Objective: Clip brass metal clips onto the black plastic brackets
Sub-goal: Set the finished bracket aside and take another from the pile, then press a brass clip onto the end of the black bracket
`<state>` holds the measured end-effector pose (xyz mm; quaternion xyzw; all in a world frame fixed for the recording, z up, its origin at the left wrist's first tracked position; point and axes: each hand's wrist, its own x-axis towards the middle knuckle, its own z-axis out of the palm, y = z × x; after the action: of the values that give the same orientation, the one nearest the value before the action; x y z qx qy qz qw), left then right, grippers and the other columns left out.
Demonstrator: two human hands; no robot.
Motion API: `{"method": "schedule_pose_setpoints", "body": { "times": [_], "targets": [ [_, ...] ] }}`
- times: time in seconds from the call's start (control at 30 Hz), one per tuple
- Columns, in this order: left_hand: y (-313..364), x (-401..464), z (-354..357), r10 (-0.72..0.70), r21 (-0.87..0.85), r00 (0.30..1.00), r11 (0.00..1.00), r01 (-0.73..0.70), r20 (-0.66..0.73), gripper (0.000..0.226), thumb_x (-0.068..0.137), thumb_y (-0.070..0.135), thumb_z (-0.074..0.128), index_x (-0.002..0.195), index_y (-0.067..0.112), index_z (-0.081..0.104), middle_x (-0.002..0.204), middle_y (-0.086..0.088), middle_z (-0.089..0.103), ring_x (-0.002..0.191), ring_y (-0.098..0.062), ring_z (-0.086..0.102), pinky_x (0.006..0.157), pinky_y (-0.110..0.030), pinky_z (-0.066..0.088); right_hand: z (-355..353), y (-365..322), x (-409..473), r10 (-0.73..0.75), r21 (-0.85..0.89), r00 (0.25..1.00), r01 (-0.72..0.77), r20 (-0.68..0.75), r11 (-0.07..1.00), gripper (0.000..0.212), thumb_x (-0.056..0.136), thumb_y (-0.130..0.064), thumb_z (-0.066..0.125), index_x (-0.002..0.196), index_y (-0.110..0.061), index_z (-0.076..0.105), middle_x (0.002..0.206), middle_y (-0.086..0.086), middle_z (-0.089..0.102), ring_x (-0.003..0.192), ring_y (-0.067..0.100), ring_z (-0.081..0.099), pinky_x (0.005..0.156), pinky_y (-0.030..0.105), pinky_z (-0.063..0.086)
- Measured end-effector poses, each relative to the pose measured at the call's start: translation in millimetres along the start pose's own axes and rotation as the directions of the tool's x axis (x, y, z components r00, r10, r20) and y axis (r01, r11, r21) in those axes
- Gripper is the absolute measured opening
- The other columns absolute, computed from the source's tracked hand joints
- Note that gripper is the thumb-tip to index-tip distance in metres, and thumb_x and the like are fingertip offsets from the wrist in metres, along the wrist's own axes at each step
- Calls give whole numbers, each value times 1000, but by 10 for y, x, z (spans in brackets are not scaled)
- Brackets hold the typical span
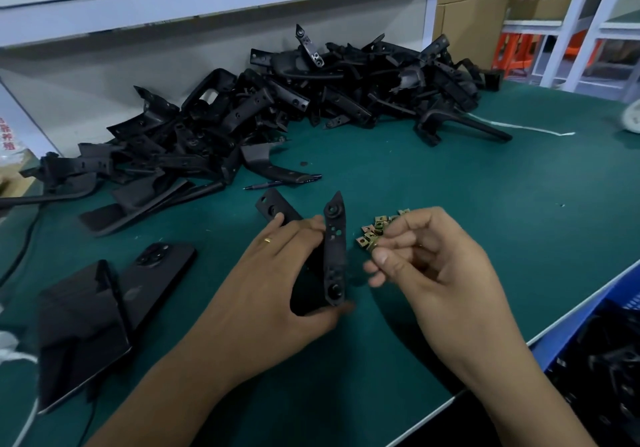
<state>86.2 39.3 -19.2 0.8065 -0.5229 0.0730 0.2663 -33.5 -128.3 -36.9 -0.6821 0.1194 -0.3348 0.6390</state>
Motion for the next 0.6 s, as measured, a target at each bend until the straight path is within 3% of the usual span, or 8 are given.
{"method": "schedule_pose_setpoints", "body": {
  "times": [0.17, 0.27, 0.43, 0.6],
  "targets": [
    [-25, 19, 14, 64, 110, 996, 991, -70, 58, 69, 81, 61, 72, 136, 23, 57, 143, 14, 54, 145, 0, 38, 128, -40, 19, -62, -32, 21, 81, 245, 996, -90, 47, 965, 12, 85, 8, 72, 93, 0, 74, 86, 19, 76, 81, 27, 78, 76, 24, 60],
    [-12, 53, 12, 123, 256, 990, 957, -135, 61, 65, 80, 59, 77, 130, 23, 58, 136, 12, 57, 142, -7, 44, 126, -45, 24, -71, -43, 31, 122, 325, 991, -133, 55, 936, 20, 80, 0, 74, 99, 2, 72, 88, 22, 76, 80, 31, 78, 73, 29, 62],
    [11, 68, 17, 162, 318, 986, 934, -162, 27, 63, 76, 53, 82, 126, 22, 60, 132, 10, 59, 141, -12, 47, 125, -50, 25, -79, -72, 39, 171, 373, 984, -178, 53, 911, 26, 75, -5, 78, 98, 3, 70, 86, 23, 75, 74, 31, 76, 67, 30, 61],
    [22, 61, 5, 167, 320, 986, 933, -166, 25, 60, 78, 54, 75, 126, 21, 60, 132, 9, 60, 140, -13, 48, 125, -50, 26, -75, -82, 39, 170, 358, 985, -173, 41, 917, 29, 71, -9, 81, 95, 2, 70, 81, 20, 75, 70, 27, 76, 64, 27, 60]
  ]
}}
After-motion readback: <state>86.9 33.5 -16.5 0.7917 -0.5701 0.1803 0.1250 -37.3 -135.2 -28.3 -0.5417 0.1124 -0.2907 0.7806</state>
